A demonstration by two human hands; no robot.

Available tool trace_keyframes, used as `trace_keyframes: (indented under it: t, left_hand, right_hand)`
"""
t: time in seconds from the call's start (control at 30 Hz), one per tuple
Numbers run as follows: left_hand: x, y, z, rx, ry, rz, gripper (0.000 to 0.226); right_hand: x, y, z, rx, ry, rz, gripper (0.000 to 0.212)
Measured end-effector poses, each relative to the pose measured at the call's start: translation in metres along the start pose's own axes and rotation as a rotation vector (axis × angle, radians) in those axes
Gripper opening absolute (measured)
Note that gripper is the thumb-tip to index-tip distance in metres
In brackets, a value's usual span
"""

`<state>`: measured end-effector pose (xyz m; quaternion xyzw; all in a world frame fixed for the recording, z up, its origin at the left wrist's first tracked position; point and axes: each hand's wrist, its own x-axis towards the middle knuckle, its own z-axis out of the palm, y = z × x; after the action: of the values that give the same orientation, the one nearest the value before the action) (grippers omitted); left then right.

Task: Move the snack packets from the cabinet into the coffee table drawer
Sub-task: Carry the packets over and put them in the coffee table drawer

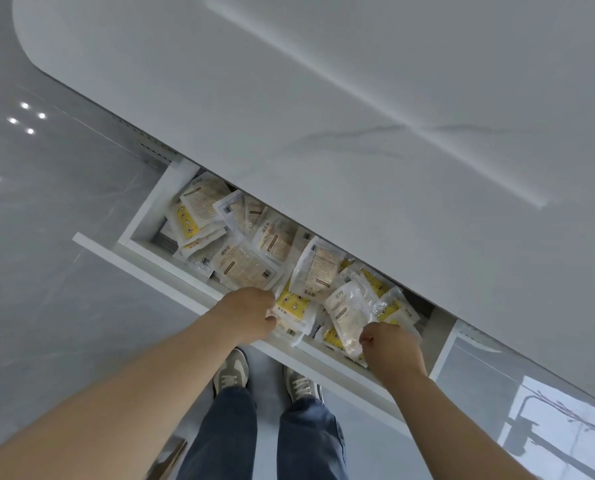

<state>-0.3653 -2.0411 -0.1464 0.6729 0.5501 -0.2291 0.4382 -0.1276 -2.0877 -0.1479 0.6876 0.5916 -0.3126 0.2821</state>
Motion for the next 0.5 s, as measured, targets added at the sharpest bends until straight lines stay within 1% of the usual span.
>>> trace_keyframes:
  t: [0.1, 0.2, 0.3, 0.4, 0.43, 0.5]
  left_hand:
    - [0.002, 0.01, 0.008, 0.05, -0.072, 0.028, 0.035]
    - [0.007, 0.019, 0.016, 0.031, -0.057, 0.06, 0.029]
    - [0.013, 0.031, 0.026, 0.004, -0.115, 0.068, 0.038]
    - [0.022, 0.038, 0.041, 0.087, -0.214, 0.061, 0.034]
    - [0.024, 0.039, 0.044, 0.106, -0.226, 0.058, 0.034]
    - [0.025, 0.042, 0.045, 0.089, -0.212, 0.058, 0.042]
  right_hand:
    - [-0.001, 0.002, 0.006, 0.074, -0.027, -0.001, 0.028]
    - [-0.001, 0.005, 0.01, 0.144, -0.048, 0.021, 0.029]
    - [-0.004, 0.012, 0.013, 0.208, -0.083, 0.044, 0.03]
    - [-0.006, 0.02, 0.017, 0.256, -0.091, 0.068, 0.031]
    - [-0.007, 0.022, 0.018, 0.267, -0.088, 0.073, 0.032]
    - [-0.01, 0.026, 0.019, 0.299, -0.087, 0.09, 0.032]
